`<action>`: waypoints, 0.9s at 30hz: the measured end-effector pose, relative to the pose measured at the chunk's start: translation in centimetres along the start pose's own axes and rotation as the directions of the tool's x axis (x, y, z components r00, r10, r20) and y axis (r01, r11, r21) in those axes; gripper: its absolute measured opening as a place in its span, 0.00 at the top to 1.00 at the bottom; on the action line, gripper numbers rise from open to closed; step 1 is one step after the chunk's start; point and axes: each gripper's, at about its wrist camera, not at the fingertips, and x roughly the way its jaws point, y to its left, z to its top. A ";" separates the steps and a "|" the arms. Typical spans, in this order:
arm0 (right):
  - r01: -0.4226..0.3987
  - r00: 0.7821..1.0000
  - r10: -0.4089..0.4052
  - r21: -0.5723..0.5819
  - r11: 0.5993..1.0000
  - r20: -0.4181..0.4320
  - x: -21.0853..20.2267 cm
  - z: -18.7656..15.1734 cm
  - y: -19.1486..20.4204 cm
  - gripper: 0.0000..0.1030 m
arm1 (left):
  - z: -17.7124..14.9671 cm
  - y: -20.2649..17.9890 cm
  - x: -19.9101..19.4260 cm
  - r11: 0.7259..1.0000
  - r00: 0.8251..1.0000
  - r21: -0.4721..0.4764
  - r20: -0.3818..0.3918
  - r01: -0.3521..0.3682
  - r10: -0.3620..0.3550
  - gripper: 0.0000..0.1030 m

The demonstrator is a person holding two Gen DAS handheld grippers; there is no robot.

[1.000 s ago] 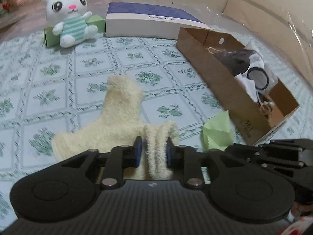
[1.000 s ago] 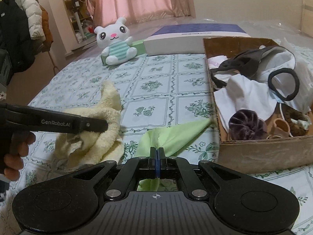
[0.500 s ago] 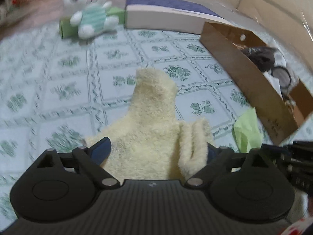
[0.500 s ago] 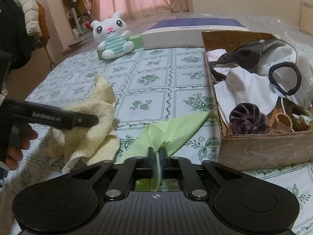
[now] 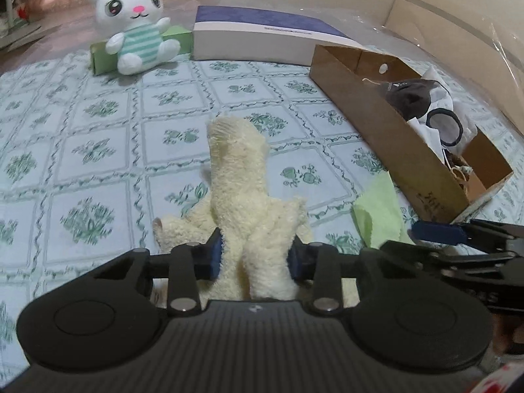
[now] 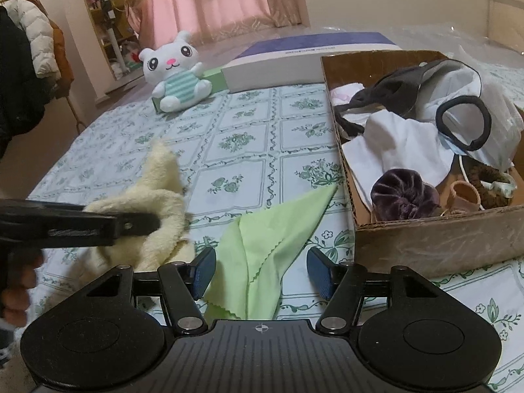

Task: Organize soft objects
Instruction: 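Lift the yellow towel with the left tool while right lifts the green cloth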

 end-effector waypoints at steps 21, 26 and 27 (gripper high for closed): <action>-0.035 0.999 0.033 -0.169 0.985 -0.015 -0.1 -0.8 1.9 0.96 | -1.1 -0.5 -2.6 0.997 0.999 -0.075 -0.033 -0.033 0.030 0.70; -0.061 0.998 0.065 -0.176 0.982 0.018 -2.1 0.0 1.7 0.96 | -0.3 -1.5 -3.9 0.998 1.000 -0.057 -0.007 -0.031 0.030 0.70; -0.068 0.997 0.074 -0.175 0.982 0.028 -2.6 0.3 1.7 0.96 | -0.1 -1.7 -4.2 0.998 1.000 -0.054 0.001 -0.028 0.029 0.70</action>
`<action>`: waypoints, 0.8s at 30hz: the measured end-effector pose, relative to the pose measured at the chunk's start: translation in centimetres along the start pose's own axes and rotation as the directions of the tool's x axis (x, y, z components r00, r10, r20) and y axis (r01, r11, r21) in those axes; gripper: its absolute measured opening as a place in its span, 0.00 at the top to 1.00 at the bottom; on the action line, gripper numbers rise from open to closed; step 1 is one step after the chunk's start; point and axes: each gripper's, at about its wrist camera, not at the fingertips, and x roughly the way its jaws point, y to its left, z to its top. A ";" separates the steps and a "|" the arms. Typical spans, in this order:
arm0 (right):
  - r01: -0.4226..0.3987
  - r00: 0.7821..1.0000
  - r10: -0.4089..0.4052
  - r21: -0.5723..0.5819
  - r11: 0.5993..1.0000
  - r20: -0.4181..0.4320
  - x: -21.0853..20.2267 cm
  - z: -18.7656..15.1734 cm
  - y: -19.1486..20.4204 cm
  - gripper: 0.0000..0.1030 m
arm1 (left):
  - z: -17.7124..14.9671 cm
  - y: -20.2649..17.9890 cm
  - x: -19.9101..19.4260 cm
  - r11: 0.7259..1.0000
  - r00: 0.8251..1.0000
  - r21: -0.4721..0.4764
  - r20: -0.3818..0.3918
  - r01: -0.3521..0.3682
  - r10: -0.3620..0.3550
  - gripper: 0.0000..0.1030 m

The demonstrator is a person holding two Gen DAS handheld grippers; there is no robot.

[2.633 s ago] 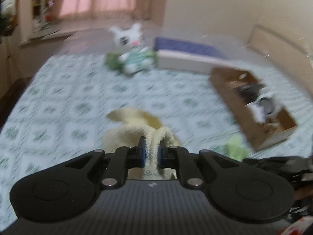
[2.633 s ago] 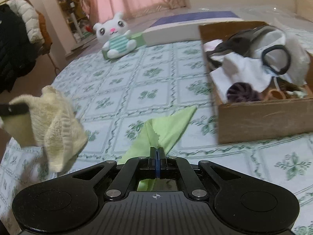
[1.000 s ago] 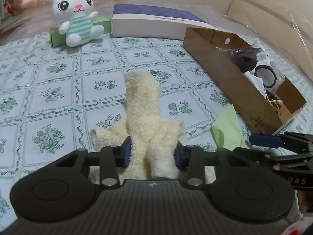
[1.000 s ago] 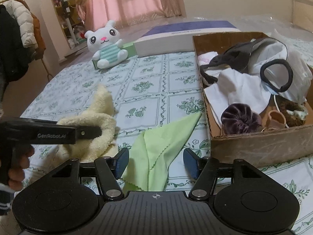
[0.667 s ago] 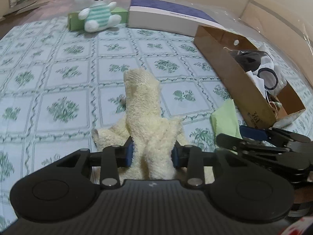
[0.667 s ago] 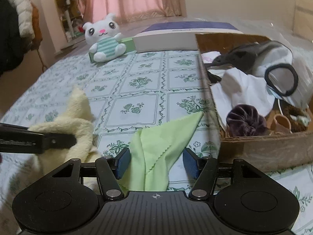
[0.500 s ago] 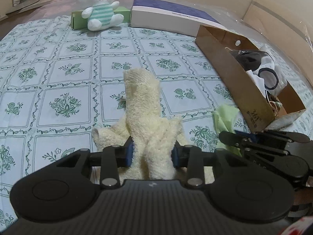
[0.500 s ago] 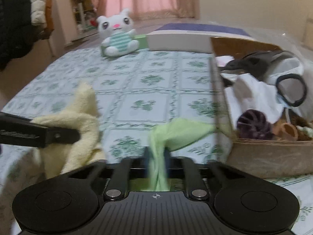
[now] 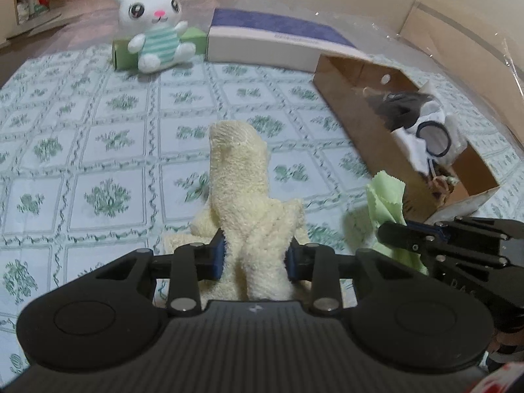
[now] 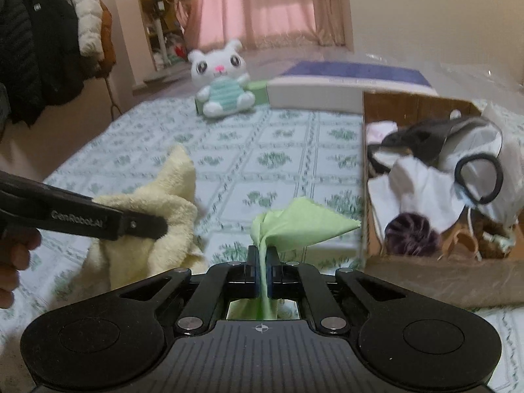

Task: Organize soft objects
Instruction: 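Lift the yellow towel with the left tool while right lifts the green cloth, then carry towel and green cloth into the tray and open both tools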

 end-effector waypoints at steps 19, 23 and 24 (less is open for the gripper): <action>0.039 0.975 -0.027 -0.054 0.998 0.221 -7.3 8.0 -7.6 0.96 | 11.7 -9.7 -3.0 0.983 0.962 0.127 0.222 0.132 -0.158 0.70; 0.084 0.961 -0.068 -0.048 0.995 0.267 -7.6 10.3 -10.3 0.96 | 14.8 -12.5 -1.7 0.974 0.945 0.133 0.248 0.183 -0.212 0.70; 0.101 0.957 -0.083 -0.050 0.994 0.276 -7.5 10.7 -11.0 0.96 | 15.6 -13.1 -1.1 0.971 0.942 0.132 0.247 0.198 -0.226 0.70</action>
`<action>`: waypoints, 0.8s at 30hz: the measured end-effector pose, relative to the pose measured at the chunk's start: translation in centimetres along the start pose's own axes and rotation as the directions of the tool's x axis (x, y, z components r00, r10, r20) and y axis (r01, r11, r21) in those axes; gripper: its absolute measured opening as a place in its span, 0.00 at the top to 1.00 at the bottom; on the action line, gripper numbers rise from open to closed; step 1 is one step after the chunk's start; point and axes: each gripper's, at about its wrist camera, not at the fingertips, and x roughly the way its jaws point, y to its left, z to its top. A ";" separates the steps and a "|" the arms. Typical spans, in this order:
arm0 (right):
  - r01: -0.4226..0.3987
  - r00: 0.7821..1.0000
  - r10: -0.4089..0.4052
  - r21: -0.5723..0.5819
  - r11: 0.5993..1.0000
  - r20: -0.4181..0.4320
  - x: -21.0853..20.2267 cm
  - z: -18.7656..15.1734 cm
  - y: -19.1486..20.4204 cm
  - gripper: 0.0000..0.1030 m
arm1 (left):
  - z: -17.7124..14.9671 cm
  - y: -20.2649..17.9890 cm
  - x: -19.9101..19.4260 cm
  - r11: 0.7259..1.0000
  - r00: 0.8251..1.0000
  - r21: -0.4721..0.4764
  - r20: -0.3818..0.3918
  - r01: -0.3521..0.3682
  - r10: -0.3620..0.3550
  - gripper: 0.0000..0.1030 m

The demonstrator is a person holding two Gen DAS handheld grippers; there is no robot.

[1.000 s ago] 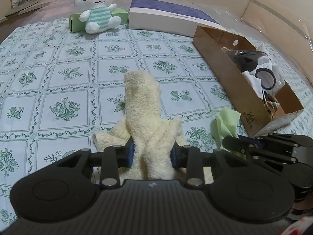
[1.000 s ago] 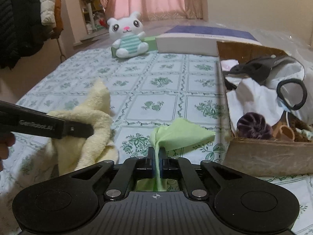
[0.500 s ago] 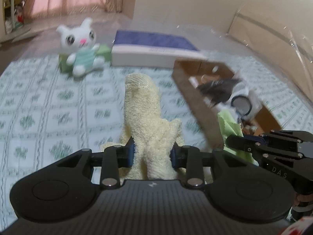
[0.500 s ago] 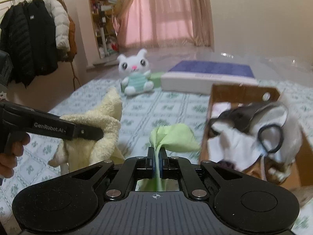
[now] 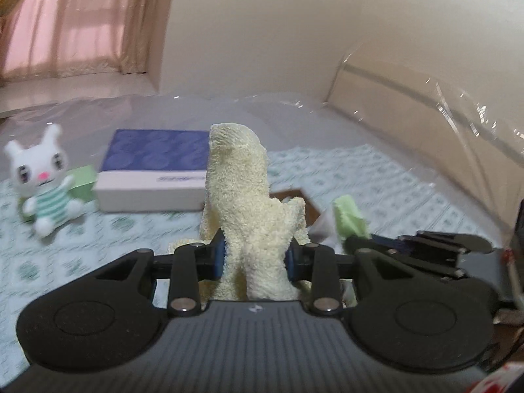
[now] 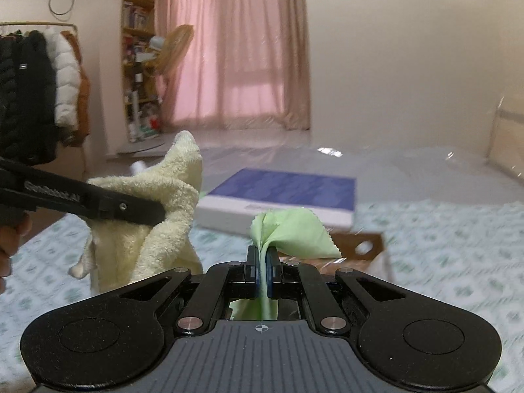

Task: Organize soft objects
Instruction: 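Carry towel and green cloth into the tray and open both tools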

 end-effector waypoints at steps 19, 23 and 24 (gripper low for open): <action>0.018 0.984 -0.042 -0.136 0.991 -0.176 12.8 -1.3 -9.4 0.96 | -0.9 -0.6 21.1 0.999 0.956 -0.007 -0.291 -0.036 0.033 0.70; -0.021 0.957 -0.030 -0.174 0.985 -0.287 15.3 -2.9 -10.2 0.96 | -1.9 -0.3 23.1 0.999 0.944 0.037 -0.328 -0.019 0.030 0.70; -0.023 0.950 -0.033 -0.175 0.984 -0.310 15.8 -3.2 -10.4 0.96 | -1.9 -0.3 23.6 0.999 0.942 0.047 -0.336 -0.013 0.028 0.70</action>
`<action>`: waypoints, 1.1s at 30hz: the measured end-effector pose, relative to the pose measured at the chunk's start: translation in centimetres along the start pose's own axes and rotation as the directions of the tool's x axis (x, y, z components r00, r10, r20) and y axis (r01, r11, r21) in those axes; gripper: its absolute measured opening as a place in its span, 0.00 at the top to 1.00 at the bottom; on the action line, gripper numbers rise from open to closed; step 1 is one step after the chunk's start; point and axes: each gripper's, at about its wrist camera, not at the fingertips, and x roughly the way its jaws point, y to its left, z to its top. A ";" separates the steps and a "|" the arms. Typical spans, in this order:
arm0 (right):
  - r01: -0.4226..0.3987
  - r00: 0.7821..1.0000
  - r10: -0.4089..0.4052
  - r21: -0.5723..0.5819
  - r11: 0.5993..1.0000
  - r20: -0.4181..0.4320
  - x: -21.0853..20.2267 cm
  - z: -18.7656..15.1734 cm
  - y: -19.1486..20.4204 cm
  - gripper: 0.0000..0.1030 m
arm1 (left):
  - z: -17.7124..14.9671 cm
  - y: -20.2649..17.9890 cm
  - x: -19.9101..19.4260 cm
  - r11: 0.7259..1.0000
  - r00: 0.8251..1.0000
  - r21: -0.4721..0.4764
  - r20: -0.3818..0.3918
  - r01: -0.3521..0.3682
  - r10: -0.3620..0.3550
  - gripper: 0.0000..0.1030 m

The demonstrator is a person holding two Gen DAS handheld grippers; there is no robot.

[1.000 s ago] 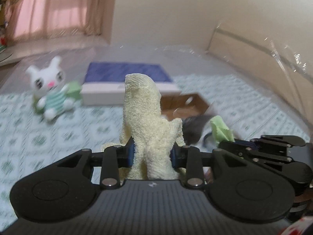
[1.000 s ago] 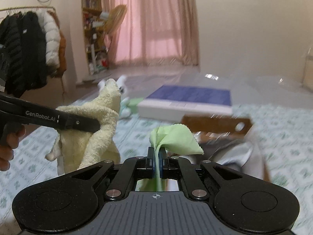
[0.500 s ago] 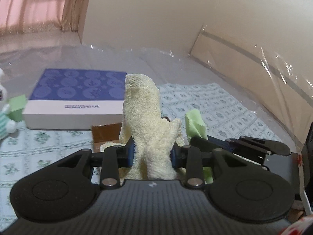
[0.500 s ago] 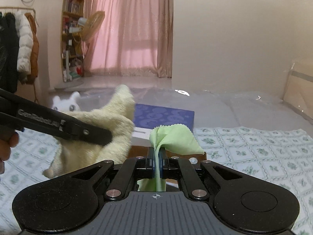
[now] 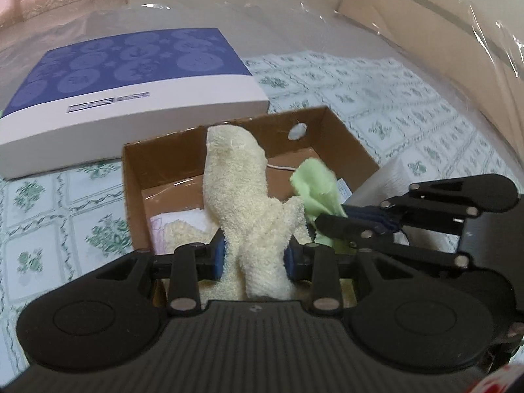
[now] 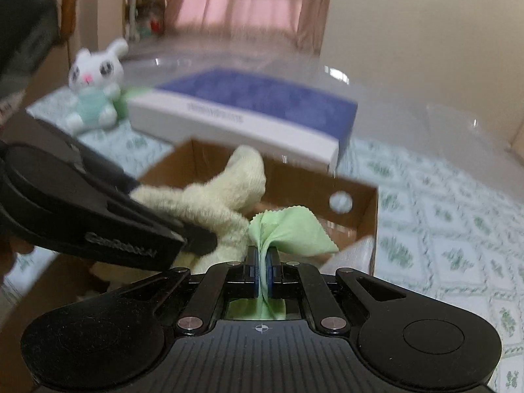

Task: Organize soft objects
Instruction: 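Carry towel and green cloth into the tray and open both tools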

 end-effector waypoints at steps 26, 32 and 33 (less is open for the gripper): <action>0.066 0.990 -0.052 0.107 0.992 -0.129 3.3 0.3 -2.0 0.88 | 2.4 -1.3 3.5 0.991 0.995 0.129 -0.093 -0.027 0.039 0.60; 0.052 0.998 -0.046 0.134 0.990 -0.049 0.3 -0.4 -1.6 0.48 | 1.8 -1.5 0.7 0.989 0.998 0.143 -0.046 -0.034 0.041 0.57; 0.051 0.998 -0.047 0.139 0.989 -0.031 -0.4 -0.5 -1.6 0.46 | 1.6 -1.5 -0.1 0.989 0.999 0.142 -0.028 -0.033 0.038 0.56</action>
